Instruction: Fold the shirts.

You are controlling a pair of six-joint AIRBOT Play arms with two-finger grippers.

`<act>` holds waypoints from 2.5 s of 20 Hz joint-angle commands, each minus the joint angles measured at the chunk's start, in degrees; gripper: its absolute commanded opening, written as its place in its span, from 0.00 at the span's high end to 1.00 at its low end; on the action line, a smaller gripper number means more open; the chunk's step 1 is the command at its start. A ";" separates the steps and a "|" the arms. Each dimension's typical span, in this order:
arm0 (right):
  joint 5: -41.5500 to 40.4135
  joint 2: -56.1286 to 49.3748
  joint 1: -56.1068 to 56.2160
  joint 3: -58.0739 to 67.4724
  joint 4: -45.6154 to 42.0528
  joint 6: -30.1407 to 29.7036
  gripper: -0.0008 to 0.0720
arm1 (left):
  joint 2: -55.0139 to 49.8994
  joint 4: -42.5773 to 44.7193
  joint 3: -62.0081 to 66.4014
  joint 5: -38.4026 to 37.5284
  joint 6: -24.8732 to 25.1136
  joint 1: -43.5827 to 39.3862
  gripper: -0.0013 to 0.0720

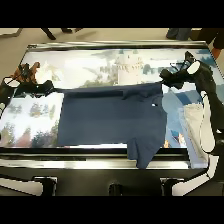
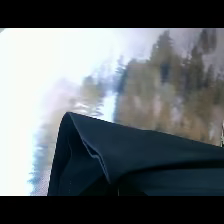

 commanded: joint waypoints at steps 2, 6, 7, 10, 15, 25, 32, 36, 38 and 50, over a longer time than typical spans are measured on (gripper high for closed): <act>10.97 1.81 0.09 0.81 -6.05 -4.33 0.93 | -1.38 -2.10 3.28 -8.24 3.41 1.09 0.95; 30.62 2.51 0.33 -2.49 -9.35 -4.35 0.93 | -1.64 3.56 1.88 -24.57 3.32 1.79 0.95; 29.79 2.51 0.39 -5.11 -8.24 -4.20 0.93 | -1.64 4.72 -0.13 -25.46 3.34 1.55 0.95; 25.92 1.84 0.37 -10.49 -5.60 -3.52 0.93 | -1.92 5.92 -5.22 -25.38 3.34 2.01 0.95; 25.11 0.90 0.37 -11.21 -5.88 -2.16 0.93 | -2.14 5.97 -8.15 -25.35 3.37 1.86 0.95; 27.82 5.73 -4.61 -10.56 -5.25 -0.50 0.49 | -0.11 4.94 -3.37 -32.50 1.84 6.01 0.30; 31.21 18.80 -9.79 -27.26 -10.71 -4.59 0.49 | 18.91 15.89 -31.36 -27.98 2.08 10.38 0.38; 28.83 21.40 -9.68 -34.03 -8.39 -5.57 0.49 | 23.39 11.87 -44.61 -21.05 4.00 10.73 0.38; 29.40 21.40 -9.68 -34.03 -8.17 -6.78 0.49 | 23.26 8.87 -46.23 -19.82 4.87 10.71 0.38; 28.22 25.57 -9.68 -42.75 -8.13 -9.53 0.49 | 22.32 5.88 -48.54 -15.17 4.70 9.49 0.95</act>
